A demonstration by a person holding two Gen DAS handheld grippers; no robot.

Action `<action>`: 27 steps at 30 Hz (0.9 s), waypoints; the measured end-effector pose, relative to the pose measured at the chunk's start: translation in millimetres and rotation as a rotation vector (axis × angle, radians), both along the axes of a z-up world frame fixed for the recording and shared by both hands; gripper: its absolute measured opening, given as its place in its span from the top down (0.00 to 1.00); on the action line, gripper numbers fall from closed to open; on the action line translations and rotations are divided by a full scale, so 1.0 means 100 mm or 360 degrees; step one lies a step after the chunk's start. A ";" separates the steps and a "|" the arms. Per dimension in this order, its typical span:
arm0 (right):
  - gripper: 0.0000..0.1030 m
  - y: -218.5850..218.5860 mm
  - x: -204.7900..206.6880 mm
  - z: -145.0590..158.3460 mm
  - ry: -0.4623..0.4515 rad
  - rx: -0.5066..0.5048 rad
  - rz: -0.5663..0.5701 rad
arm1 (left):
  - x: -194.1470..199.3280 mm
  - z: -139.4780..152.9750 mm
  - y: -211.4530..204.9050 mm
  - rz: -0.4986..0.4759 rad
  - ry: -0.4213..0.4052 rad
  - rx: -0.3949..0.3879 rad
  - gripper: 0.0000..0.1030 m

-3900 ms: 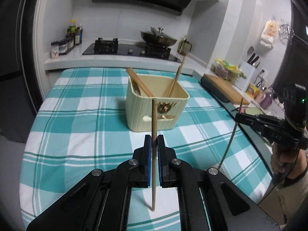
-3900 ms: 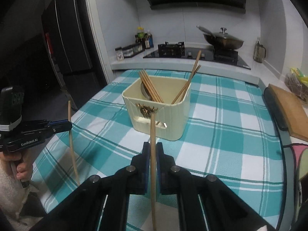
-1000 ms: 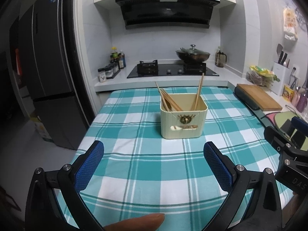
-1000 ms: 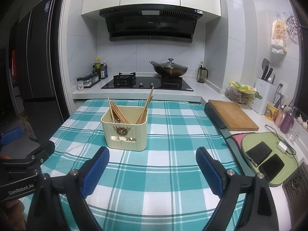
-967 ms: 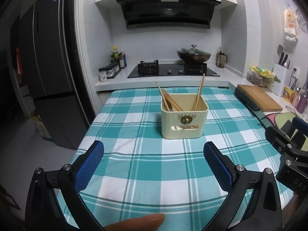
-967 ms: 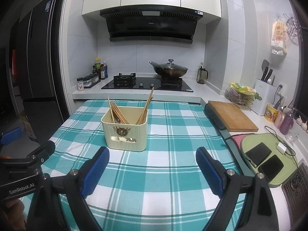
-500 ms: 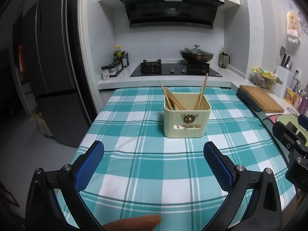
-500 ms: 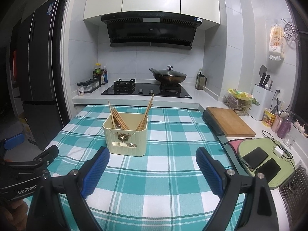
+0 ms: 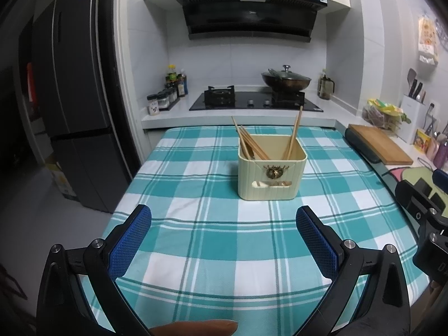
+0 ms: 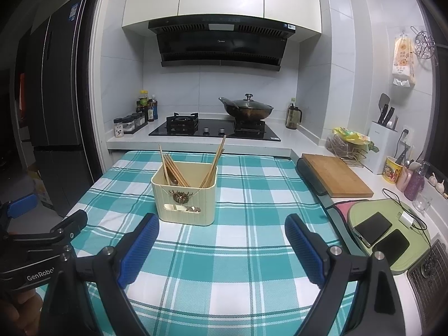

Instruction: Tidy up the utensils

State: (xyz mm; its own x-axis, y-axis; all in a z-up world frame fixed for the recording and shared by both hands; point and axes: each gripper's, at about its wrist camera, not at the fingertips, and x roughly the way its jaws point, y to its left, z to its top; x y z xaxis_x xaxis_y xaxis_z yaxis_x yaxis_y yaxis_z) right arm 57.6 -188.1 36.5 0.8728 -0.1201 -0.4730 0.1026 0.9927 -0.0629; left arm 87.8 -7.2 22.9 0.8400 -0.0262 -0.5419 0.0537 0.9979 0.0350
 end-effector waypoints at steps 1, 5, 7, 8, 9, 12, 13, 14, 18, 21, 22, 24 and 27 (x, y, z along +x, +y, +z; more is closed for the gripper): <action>0.10 0.00 0.00 0.00 -0.0001 -0.0003 0.0000 | 0.00 0.00 0.01 -0.0002 0.0001 -0.0001 0.00; 0.10 0.01 -0.01 -0.01 -0.0003 -0.0007 0.0003 | 0.00 0.00 -0.01 -0.0002 0.0000 -0.0001 0.00; 0.10 0.01 -0.01 -0.01 -0.0002 -0.0004 0.0005 | 0.00 0.00 -0.01 -0.0002 0.0001 -0.0002 0.00; 0.10 0.01 -0.02 -0.01 -0.0003 -0.0003 0.0006 | 0.00 0.00 -0.01 -0.0001 0.0001 -0.0002 0.00; 0.10 0.01 -0.02 -0.01 -0.0003 -0.0003 0.0007 | 0.00 0.00 -0.01 -0.0001 0.0001 -0.0002 0.00; 0.10 0.01 -0.02 -0.01 -0.0003 -0.0002 0.0007 | 0.00 0.00 0.00 -0.0002 0.0000 -0.0001 0.00; 0.10 0.01 -0.02 -0.01 -0.0003 -0.0001 0.0007 | 0.00 0.00 0.00 -0.0002 0.0000 -0.0001 0.00; 0.10 0.01 -0.02 -0.01 -0.0003 -0.0003 0.0007 | 0.00 0.00 0.00 -0.0002 0.0002 -0.0002 0.00; 0.10 0.01 -0.02 -0.02 0.0006 -0.0001 0.0006 | -0.01 -0.01 -0.06 -0.0011 0.0012 0.0002 0.00; 0.10 0.00 -0.01 -0.03 0.0014 -0.0002 0.0002 | -0.01 -0.01 -0.10 -0.0023 0.0017 0.0005 0.00; 0.10 0.00 -0.01 -0.04 0.0015 -0.0003 0.0001 | 0.00 -0.01 -0.12 -0.0028 0.0019 0.0007 0.00; 0.10 0.00 -0.02 -0.03 0.0015 -0.0004 -0.0004 | -0.01 -0.01 -0.14 -0.0031 0.0013 0.0007 0.00; 0.10 -0.02 -0.02 -0.04 0.0016 0.0002 -0.0010 | 0.00 -0.02 -0.11 0.0009 0.0015 -0.0023 0.00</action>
